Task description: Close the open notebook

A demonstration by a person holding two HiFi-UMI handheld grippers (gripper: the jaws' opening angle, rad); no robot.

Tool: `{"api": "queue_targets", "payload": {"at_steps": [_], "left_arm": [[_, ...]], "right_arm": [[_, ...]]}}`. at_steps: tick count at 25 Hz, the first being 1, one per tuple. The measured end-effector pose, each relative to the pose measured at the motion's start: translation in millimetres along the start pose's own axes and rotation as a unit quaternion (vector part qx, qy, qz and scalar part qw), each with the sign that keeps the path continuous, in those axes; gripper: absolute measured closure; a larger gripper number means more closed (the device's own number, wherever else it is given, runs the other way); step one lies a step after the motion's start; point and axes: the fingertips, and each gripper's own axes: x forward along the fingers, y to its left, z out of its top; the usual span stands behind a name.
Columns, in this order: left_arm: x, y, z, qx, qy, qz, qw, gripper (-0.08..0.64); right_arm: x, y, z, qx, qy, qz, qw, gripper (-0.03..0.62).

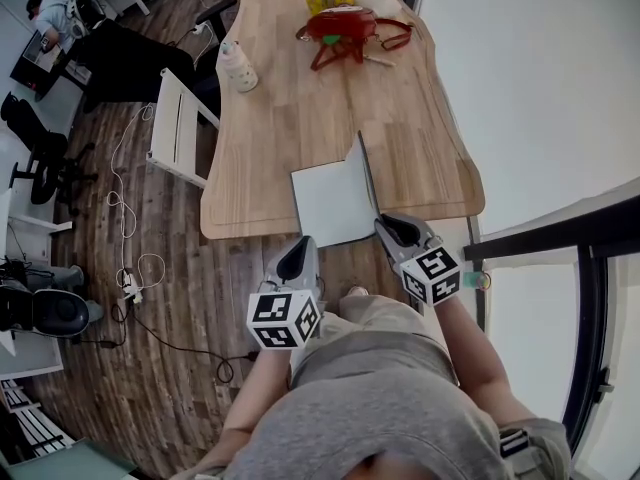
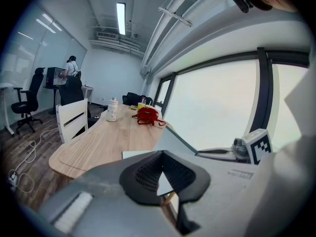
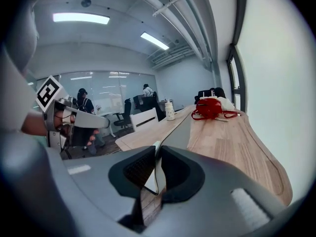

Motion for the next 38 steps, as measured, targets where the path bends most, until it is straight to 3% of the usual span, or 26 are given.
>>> {"api": "queue_targets", "payload": {"at_steps": [20,38], "left_arm": [[-8,29,-1,-0.018,0.001,0.038,0.9991,0.555],[-21,62,-10,-0.041,0.007,0.063,0.9971,0.555]], "right_arm": [[46,59,2,-0.022,0.018,0.102,0.994,0.551],[112,108,-46,-0.054,0.114,0.139,0.982,0.548]]}}
